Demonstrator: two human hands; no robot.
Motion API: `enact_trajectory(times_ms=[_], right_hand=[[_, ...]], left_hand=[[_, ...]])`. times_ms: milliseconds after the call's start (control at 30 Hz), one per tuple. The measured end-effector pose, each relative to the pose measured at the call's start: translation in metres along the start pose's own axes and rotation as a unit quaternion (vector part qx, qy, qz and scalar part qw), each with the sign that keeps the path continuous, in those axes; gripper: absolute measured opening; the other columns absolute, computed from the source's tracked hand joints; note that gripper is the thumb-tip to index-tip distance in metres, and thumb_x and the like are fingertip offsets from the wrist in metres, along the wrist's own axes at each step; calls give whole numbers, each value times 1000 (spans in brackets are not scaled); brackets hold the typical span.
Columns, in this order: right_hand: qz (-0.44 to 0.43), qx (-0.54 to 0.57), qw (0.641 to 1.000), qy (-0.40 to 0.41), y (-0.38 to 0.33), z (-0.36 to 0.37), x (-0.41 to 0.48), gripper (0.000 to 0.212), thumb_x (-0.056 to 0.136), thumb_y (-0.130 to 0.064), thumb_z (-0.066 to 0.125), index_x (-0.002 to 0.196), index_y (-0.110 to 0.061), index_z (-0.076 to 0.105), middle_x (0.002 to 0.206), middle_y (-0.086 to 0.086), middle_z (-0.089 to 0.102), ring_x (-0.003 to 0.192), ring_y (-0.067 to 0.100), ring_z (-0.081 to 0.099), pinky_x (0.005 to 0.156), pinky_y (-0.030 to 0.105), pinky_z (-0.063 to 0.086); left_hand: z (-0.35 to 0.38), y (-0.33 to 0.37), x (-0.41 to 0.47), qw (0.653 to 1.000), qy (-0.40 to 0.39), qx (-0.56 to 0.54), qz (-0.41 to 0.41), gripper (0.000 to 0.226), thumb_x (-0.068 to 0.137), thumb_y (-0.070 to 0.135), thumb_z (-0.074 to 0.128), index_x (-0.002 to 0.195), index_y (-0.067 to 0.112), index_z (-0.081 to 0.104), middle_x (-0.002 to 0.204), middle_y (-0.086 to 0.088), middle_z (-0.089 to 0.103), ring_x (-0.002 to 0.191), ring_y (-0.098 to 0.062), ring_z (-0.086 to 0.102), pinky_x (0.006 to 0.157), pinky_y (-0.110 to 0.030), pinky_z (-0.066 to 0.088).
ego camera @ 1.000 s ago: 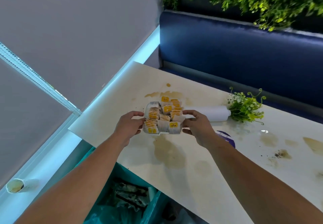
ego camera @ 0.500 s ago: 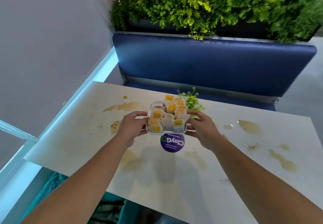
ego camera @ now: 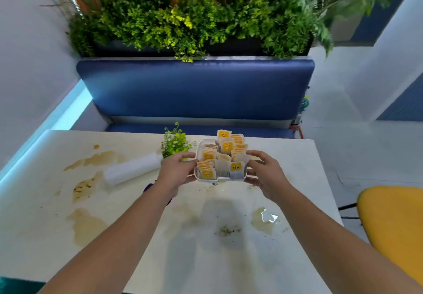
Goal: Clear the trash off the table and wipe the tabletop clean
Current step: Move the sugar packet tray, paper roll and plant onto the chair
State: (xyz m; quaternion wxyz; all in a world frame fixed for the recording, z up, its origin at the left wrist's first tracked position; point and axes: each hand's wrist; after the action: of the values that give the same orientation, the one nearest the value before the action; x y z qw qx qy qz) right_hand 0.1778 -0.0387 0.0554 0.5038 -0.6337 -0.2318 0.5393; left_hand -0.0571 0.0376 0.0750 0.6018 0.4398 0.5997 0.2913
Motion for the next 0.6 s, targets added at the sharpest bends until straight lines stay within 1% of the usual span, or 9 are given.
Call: enact_trajectory(times_ms=[100, 200, 267, 333, 367, 467, 533, 600], right_hand=[[-3, 15, 999, 29, -4, -30, 0, 21, 98, -10, 65, 112, -25, 70, 94, 7, 77, 87, 30, 76, 73, 42, 64], [-12, 26, 997, 68, -8, -53, 1, 24, 98, -9, 63, 109, -29, 72, 94, 3, 77, 86, 23, 76, 69, 38, 63], [-18, 32, 994, 104, -8, -68, 1, 26, 99, -9, 61, 109, -31, 72, 96, 2, 76, 87, 22, 76, 71, 38, 63], [-25, 40, 990, 135, -8, -82, -2, 27, 100, -9, 60, 110, -30, 71, 97, 2, 76, 89, 21, 76, 74, 40, 64], [-27, 48, 987, 151, -8, -90, -5, 27, 100, -8, 60, 111, -30, 71, 97, 3, 77, 89, 22, 76, 74, 40, 64], [-32, 72, 979, 186, -6, -111, -13, 27, 99, -7, 60, 110, -28, 72, 97, 6, 77, 88, 23, 76, 71, 38, 63], [-36, 95, 970, 220, -1, -130, -21, 28, 99, -6, 59, 112, -27, 72, 99, 8, 77, 91, 25, 76, 70, 37, 62], [-37, 112, 964, 238, 4, -145, -28, 27, 100, -6, 58, 115, -25, 71, 101, 9, 76, 92, 27, 75, 68, 37, 60]], left_hand=[[31, 10, 8, 1000, -25, 12, 4, 20, 93, 9, 73, 110, 17, 69, 91, -7, 79, 82, -22, 78, 72, -37, 64], [58, 19, 19, 998, -54, 37, 12, 21, 92, 10, 74, 111, 19, 69, 94, -8, 79, 82, -21, 78, 74, -40, 65], [77, 26, 27, 995, -77, 55, 14, 20, 93, 10, 73, 110, 21, 69, 95, -6, 79, 81, -19, 78, 70, -38, 65], [95, 32, 34, 992, -102, 73, 18, 20, 93, 12, 73, 110, 23, 68, 94, -4, 79, 80, -17, 78, 68, -36, 65], [106, 35, 36, 989, -114, 87, 20, 21, 93, 13, 74, 110, 24, 68, 96, -4, 78, 82, -17, 78, 69, -36, 65], [134, 40, 39, 982, -145, 116, 31, 24, 91, 17, 76, 110, 28, 67, 104, -2, 75, 88, -18, 77, 74, -40, 65], [160, 40, 39, 975, -174, 131, 34, 23, 92, 17, 76, 110, 28, 67, 106, -2, 74, 88, -18, 77, 73, -40, 65], [179, 39, 37, 971, -195, 136, 35, 21, 93, 16, 75, 110, 27, 68, 106, -2, 74, 87, -18, 77, 72, -38, 65]])
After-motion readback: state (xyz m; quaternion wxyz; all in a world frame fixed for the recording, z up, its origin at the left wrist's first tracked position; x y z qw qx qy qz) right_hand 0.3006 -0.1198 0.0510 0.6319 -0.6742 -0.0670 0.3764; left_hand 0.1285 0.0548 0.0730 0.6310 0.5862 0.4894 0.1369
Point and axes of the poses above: each hand's wrist, its own x-axis towards the middle knuckle, its own z-axis out of the palm, y = z × x
